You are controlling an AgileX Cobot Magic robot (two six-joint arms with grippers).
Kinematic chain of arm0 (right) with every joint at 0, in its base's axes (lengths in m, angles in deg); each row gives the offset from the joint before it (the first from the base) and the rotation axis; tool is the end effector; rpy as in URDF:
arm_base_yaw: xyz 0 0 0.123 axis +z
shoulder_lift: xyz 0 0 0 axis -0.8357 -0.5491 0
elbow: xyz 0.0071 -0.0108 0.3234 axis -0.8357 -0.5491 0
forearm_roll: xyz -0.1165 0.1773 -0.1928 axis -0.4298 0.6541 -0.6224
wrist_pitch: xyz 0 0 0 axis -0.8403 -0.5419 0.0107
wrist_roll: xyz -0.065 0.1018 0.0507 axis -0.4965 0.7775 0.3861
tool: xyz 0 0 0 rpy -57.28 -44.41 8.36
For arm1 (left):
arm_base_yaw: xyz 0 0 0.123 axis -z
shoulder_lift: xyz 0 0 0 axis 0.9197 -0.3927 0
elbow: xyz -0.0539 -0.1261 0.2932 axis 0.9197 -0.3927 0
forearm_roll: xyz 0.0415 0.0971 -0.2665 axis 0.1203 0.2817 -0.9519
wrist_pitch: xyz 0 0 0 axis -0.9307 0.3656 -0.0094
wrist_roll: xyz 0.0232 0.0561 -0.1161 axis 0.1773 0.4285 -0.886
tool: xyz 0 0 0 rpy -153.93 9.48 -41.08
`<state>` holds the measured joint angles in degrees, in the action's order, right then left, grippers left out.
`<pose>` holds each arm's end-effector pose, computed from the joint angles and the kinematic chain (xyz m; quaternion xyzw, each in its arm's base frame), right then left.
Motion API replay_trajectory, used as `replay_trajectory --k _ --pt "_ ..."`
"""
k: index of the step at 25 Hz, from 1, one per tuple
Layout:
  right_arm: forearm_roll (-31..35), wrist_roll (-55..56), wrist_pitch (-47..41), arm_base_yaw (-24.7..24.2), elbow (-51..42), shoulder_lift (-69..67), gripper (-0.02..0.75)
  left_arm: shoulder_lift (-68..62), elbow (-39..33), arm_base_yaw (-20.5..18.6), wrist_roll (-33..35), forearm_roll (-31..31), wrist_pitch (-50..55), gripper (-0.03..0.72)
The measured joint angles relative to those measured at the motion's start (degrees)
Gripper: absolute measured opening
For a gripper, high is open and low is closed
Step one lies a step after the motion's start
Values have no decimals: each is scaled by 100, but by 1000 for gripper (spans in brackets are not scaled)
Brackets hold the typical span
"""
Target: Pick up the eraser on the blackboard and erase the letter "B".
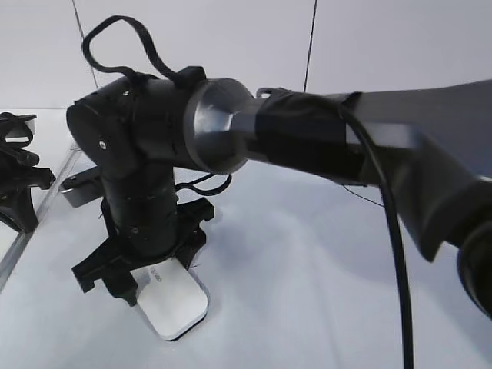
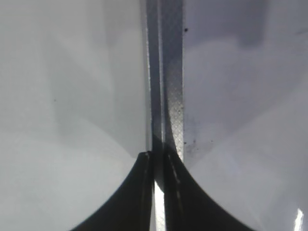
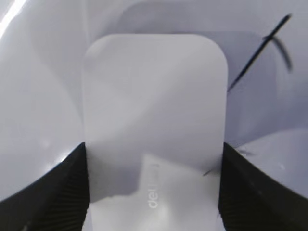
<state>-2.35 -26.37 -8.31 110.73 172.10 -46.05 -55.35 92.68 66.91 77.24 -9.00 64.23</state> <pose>0.3162 0.4302 0.1496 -0.3490 0.9360 0.0136 0.0437 0.4115 -0.0201 0.1252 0.0263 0.9967 -0.0759 0.0125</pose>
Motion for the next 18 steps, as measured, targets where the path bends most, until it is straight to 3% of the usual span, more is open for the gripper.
replay_trajectory --k 6,18 --pt "157 99 12 -416 154 -138 559 0 0 0 0 0 -53 20" --pt "157 137 23 -1779 202 -172 559 0 0 0 0 -20 -81 18"
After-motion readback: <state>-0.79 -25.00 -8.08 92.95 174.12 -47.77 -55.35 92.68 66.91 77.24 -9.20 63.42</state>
